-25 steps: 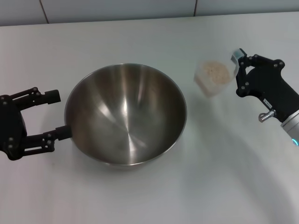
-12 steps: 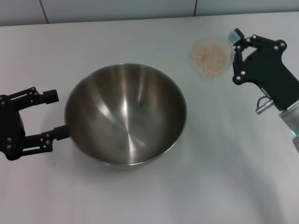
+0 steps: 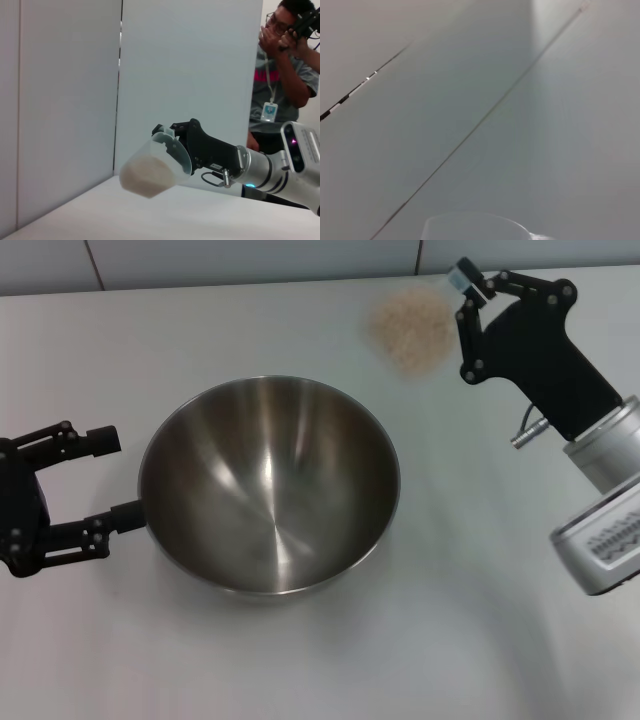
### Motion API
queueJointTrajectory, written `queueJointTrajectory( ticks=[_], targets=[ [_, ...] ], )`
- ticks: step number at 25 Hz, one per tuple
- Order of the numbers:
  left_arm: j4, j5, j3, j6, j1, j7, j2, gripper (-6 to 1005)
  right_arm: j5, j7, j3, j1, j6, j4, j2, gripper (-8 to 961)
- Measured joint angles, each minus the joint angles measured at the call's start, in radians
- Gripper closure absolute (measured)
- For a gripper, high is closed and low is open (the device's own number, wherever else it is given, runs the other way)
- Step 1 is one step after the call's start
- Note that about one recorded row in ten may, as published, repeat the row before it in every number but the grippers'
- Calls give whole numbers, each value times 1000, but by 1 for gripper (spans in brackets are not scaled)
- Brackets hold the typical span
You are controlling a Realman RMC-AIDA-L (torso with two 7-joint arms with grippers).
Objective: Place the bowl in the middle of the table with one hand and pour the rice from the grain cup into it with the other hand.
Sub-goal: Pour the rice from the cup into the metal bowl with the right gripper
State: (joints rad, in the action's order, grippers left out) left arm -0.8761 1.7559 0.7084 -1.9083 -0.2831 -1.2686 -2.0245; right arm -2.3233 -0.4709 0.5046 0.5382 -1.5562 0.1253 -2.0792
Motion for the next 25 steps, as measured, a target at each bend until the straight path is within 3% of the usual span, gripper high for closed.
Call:
queueJointTrajectory(
  ticks=[13,25],
  targets=[
    [2,-2,-33,6,-13,0,-7,186,-5,-485,-40,20,9,56,-1,937],
    [0,0,-42,7,-36,0,-19,187,-16,-740,-95,11,23,60,-5,937]
  ],
)
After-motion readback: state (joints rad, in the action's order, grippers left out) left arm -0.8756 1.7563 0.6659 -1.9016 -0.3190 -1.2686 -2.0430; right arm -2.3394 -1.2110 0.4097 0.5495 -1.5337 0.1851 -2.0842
